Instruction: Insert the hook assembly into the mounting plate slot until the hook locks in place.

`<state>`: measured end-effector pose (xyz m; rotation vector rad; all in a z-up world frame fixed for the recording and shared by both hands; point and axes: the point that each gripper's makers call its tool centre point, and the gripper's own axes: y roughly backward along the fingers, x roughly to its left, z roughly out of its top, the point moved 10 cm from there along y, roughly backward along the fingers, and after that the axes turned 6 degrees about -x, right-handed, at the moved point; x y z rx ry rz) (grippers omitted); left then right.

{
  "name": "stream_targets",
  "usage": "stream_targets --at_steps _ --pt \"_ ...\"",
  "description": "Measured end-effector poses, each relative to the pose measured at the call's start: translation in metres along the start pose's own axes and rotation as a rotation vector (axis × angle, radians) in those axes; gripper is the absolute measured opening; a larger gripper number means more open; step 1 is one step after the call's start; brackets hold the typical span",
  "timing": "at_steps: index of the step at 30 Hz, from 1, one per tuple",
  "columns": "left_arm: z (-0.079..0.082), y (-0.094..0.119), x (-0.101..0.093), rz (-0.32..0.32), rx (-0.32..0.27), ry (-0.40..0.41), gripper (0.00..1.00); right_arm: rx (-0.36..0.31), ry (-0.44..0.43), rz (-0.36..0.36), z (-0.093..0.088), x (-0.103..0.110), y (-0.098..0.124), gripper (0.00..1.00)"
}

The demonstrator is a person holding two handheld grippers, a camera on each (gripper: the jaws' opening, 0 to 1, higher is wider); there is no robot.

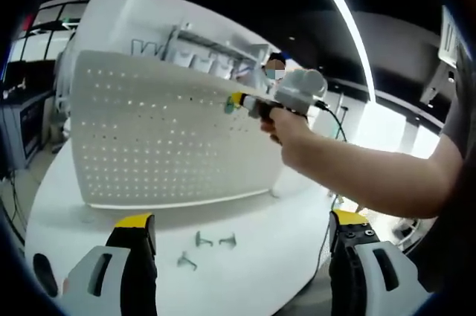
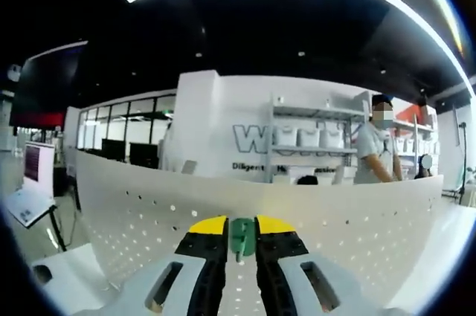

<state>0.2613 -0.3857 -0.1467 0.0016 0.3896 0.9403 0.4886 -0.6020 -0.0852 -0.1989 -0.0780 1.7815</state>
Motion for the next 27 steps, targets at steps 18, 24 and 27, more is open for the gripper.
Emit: stream_targets --at_steps 18,24,27 --pt "0.001 0.007 -0.008 -0.015 -0.008 -0.002 0.99 0.043 -0.041 0.036 0.005 -0.007 0.025 0.17" --pt "0.000 0.010 -0.012 -0.013 -0.006 -0.015 0.99 0.032 -0.027 0.053 0.012 -0.008 0.041 0.17" --pt "0.000 0.012 -0.011 -0.002 0.002 -0.029 0.97 0.035 -0.023 0.058 0.013 -0.009 0.049 0.17"
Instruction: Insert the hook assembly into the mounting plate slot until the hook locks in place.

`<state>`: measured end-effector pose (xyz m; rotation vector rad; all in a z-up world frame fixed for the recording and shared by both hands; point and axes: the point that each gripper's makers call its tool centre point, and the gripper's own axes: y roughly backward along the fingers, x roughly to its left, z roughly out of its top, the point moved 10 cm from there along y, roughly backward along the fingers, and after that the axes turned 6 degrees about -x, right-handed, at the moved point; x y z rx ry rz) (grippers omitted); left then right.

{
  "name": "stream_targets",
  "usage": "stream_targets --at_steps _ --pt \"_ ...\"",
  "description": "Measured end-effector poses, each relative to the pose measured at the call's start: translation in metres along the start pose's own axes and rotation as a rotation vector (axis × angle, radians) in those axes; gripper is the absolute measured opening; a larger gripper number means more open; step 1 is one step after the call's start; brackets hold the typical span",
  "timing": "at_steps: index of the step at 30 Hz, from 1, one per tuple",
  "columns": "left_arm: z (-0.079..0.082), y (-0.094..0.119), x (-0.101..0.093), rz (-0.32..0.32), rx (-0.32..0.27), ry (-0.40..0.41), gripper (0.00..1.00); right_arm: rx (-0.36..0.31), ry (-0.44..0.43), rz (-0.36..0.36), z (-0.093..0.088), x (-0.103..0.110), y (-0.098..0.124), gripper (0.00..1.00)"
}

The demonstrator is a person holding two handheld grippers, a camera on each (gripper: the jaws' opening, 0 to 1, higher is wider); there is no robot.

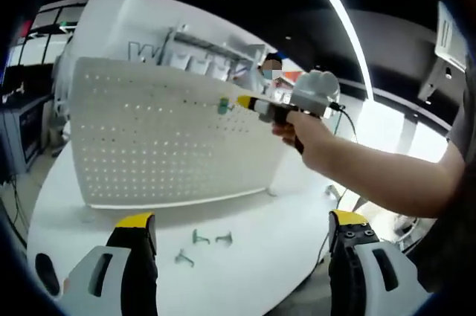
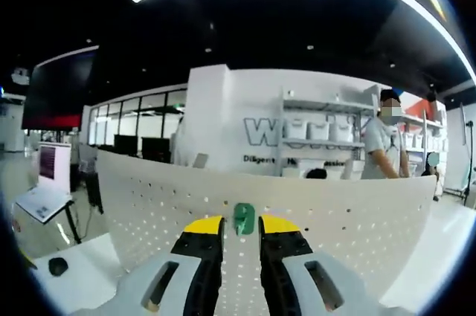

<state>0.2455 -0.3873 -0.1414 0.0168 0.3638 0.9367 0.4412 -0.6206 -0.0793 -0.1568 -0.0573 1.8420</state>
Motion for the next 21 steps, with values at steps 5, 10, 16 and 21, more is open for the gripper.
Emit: stream_targets --at_steps 5,10,16,21 --pt "0.003 0.004 0.001 0.011 -0.001 -0.015 0.98 0.003 0.002 0.013 0.000 0.002 0.015 0.17" --pt "0.003 0.006 0.002 0.018 0.001 -0.022 0.98 0.012 0.009 0.026 -0.005 0.005 0.033 0.17" --pt "0.002 0.008 0.001 0.022 -0.001 -0.025 0.98 0.038 -0.019 0.036 -0.014 0.007 0.054 0.17" --pt "0.000 0.008 0.000 0.016 0.005 -0.022 0.98 0.061 -0.003 0.073 -0.022 0.013 0.070 0.17"
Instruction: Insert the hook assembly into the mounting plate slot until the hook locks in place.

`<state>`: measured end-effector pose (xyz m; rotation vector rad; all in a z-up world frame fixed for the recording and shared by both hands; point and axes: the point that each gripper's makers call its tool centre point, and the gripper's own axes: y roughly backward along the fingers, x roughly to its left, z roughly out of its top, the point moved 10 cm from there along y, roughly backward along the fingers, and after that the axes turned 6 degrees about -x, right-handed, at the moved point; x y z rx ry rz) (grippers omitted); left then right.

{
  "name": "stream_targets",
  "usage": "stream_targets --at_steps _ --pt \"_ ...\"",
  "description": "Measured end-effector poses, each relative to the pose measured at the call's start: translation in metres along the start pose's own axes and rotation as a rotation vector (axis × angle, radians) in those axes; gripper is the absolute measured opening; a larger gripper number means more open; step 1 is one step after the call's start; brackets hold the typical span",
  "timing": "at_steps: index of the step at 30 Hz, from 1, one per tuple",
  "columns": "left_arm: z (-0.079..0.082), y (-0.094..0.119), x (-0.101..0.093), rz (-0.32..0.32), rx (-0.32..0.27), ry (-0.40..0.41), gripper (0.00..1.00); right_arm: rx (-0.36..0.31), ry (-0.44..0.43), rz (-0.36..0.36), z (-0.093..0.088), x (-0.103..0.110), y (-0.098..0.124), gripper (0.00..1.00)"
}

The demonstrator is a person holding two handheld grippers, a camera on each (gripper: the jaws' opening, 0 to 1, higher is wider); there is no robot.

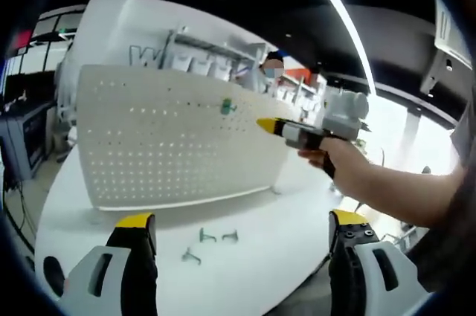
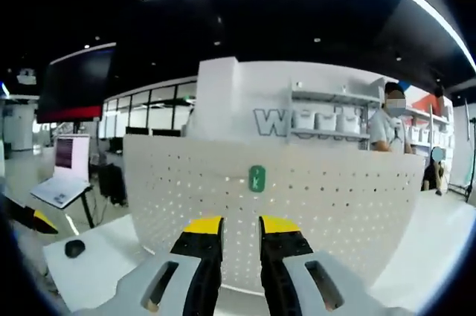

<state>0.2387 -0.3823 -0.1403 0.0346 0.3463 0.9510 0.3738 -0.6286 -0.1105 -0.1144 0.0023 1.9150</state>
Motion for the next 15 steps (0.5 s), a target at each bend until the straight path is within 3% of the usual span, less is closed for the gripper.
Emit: stream_targets --at_steps 15 --pt "-0.012 0.004 0.005 0.016 0.021 0.006 0.98 0.077 0.015 0.126 -0.027 0.023 0.032 0.18"
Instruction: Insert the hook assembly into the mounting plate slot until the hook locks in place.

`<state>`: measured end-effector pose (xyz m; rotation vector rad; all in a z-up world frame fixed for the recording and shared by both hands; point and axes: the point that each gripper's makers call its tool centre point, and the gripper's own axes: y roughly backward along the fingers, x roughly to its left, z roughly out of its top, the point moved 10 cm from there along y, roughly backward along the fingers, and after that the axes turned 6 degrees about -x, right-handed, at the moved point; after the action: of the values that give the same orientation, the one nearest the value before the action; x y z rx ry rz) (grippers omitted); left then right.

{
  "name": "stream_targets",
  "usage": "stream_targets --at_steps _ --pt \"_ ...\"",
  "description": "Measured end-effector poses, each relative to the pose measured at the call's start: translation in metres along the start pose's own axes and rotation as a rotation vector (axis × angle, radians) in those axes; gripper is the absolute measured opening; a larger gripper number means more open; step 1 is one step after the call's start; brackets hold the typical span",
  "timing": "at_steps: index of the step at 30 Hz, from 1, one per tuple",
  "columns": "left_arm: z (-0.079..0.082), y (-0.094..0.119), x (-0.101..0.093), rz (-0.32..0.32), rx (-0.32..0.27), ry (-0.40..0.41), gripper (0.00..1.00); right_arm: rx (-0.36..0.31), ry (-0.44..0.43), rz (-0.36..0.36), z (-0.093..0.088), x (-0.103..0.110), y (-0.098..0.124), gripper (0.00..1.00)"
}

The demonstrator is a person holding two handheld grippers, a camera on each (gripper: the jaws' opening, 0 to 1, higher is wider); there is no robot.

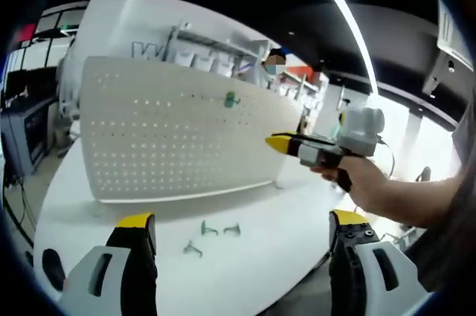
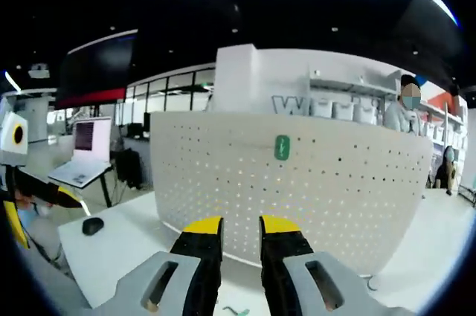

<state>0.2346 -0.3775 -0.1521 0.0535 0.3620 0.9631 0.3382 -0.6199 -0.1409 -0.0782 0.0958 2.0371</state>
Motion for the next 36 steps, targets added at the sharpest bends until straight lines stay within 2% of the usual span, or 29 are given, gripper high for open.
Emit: stream_targets --at_steps 7,11,20,36 --pt "-0.012 0.001 0.006 0.012 0.034 -0.007 0.98 0.028 0.023 0.066 -0.010 0.016 0.017 0.18" --pt "-0.016 0.000 0.009 0.012 0.048 -0.001 0.97 0.066 0.013 0.086 -0.024 0.023 0.026 0.18" --pt "-0.020 -0.005 0.012 0.003 0.062 -0.013 0.95 0.108 0.003 0.134 -0.043 0.044 0.039 0.18" --pt "-0.049 -0.015 0.031 -0.005 0.156 -0.011 0.91 0.229 0.017 0.246 -0.067 0.063 0.072 0.21"
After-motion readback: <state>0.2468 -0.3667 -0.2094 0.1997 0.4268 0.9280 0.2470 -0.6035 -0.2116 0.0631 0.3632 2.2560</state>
